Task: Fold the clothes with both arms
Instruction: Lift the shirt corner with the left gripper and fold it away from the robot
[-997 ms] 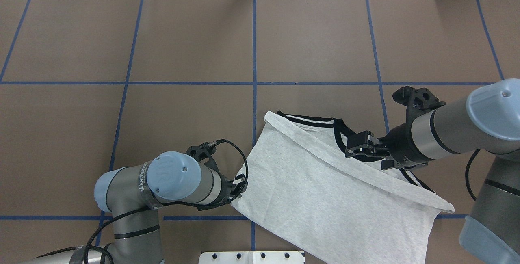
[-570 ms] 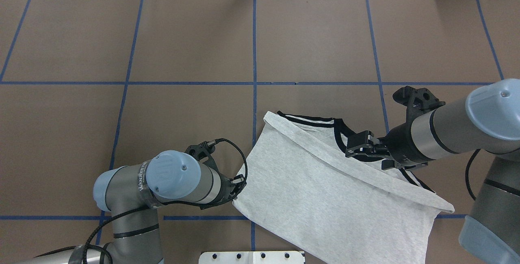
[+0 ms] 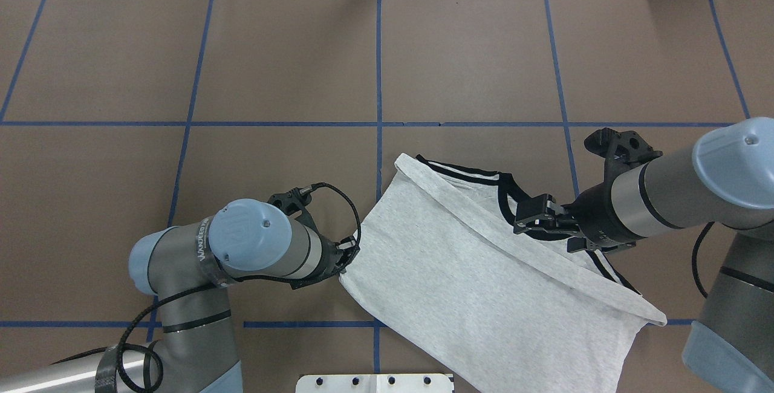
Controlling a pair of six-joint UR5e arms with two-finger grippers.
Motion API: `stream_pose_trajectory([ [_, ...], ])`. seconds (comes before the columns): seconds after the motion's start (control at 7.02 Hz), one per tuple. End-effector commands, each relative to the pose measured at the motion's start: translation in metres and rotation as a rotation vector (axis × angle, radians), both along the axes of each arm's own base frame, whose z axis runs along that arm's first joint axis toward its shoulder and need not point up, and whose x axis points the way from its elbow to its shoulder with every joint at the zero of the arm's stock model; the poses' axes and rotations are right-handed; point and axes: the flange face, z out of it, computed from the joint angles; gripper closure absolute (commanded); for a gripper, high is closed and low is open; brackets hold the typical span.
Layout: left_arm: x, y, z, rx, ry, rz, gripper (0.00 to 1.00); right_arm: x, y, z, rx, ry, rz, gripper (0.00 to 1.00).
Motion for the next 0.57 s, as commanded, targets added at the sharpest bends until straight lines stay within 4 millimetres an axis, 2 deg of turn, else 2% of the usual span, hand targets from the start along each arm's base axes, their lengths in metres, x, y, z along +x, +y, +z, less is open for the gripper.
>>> stream_pose_trajectory([
  [0.0,-0.028,-0.049,0.003,0.060,-0.020,-0.049,1.00,-0.002,-0.002,0.001,0.004,0.000,0.005,0.00],
  [0.14,-0.042,-0.073,0.007,0.098,-0.035,-0.065,1.00,-0.007,-0.006,-0.009,0.015,-0.016,0.007,0.00],
  [0.28,-0.047,-0.103,0.011,0.111,-0.060,-0.092,1.00,-0.009,-0.006,-0.010,0.016,-0.018,0.008,0.00],
  [0.43,-0.043,-0.134,0.013,0.126,-0.090,-0.106,1.00,-0.012,-0.009,-0.014,0.020,-0.025,0.008,0.00],
])
